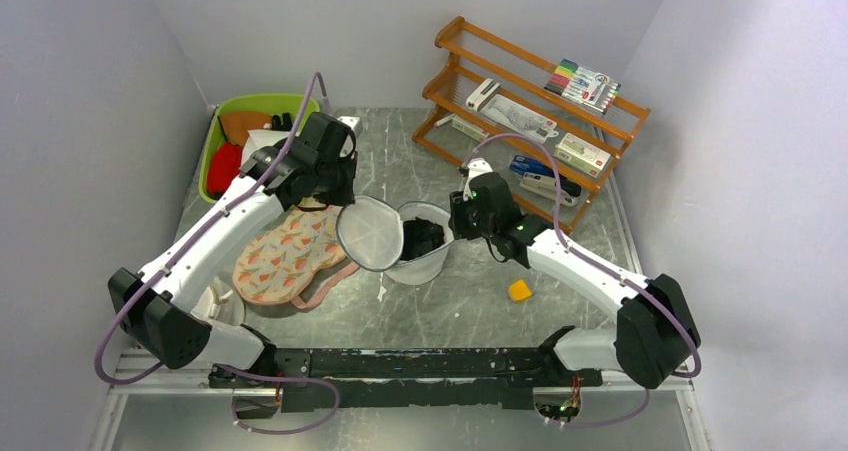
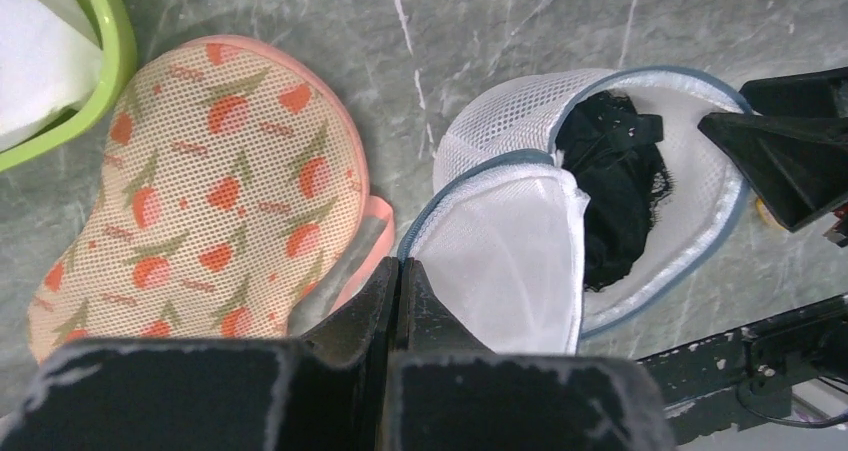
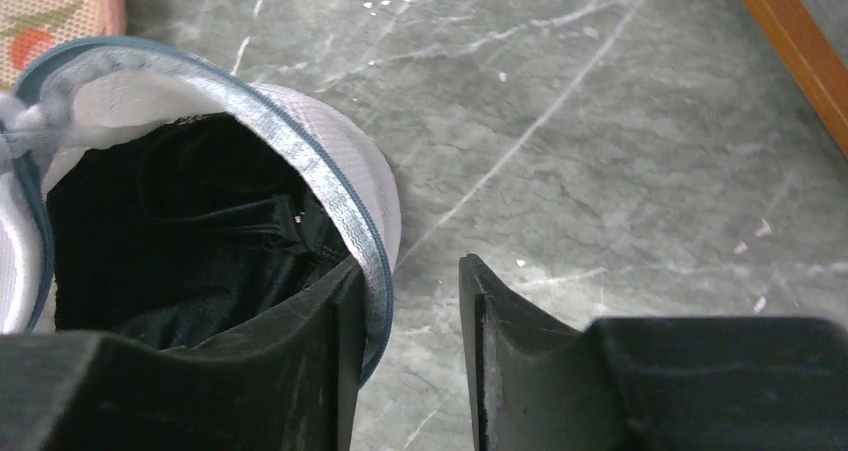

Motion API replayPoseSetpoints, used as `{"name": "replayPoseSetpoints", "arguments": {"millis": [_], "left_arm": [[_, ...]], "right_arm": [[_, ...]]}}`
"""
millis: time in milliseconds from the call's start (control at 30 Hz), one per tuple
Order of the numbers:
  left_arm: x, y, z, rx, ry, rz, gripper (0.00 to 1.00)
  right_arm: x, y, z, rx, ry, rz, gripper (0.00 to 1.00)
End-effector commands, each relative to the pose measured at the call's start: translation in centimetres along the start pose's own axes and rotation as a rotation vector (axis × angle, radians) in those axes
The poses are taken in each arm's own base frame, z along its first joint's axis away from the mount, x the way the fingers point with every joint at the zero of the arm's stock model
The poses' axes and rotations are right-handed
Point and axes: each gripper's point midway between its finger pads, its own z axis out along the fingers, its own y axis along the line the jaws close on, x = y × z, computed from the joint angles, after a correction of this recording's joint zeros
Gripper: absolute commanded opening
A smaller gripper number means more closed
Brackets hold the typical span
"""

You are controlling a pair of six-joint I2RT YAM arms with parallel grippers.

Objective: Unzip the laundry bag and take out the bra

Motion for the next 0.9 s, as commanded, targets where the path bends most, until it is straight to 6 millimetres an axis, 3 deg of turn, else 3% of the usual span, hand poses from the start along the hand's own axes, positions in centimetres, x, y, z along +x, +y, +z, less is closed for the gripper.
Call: {"name": "replayPoseSetpoints", "arguments": {"millis": [0, 100, 300, 367, 467, 567, 667, 733, 867], "left_arm": [[-0.6, 1.4, -0.4, -0.035, -0.029, 0.046, 0.07], [-0.4, 3.0, -0.1, -0.11, -0.019, 0.073, 0.07], [-0.4, 7.3, -0.6, -0.348, -0.039, 0.096, 0.11], [-0.5, 8.4, -0.9, -0.412, -0.042, 0.108, 0.18], [0.1, 8.8, -0.6, -0.426, -0.021, 0.135, 0.4], [1.3, 7.8, 0.2, -0.353, 0.004, 0.126, 0.56], [1.9, 5.3, 0.5, -0.195, -0.003, 0.111, 0.72], [1.5, 3.5, 0.3, -0.09, -0.05, 0.092, 0.78], [1.1, -1.7, -0.1, 0.202, -0.099, 0.032, 0.81]], "right_arm": [[-1.5, 1.8, 0.8, -0.1, -0.042, -0.019, 0.32], [-1.0, 2.3, 1.1, -0.124, -0.017, -0.007, 0.17], [0.7, 3.8, 1.2, -0.217, 0.01, 0.027, 0.15], [0.5, 4.1, 0.9, -0.237, -0.006, 0.028, 0.14], [-0.2, 4.4, 0.4, -0.252, -0.024, 0.015, 0.14], [-0.4, 4.2, 0.2, -0.25, -0.034, -0.005, 0.16], [-0.4, 3.9, 0.3, -0.229, -0.028, -0.013, 0.2], [-0.5, 3.7, 0.3, -0.217, -0.026, -0.018, 0.23], [0.0, 3.9, 0.3, -0.232, -0.008, -0.019, 0.27]]}}
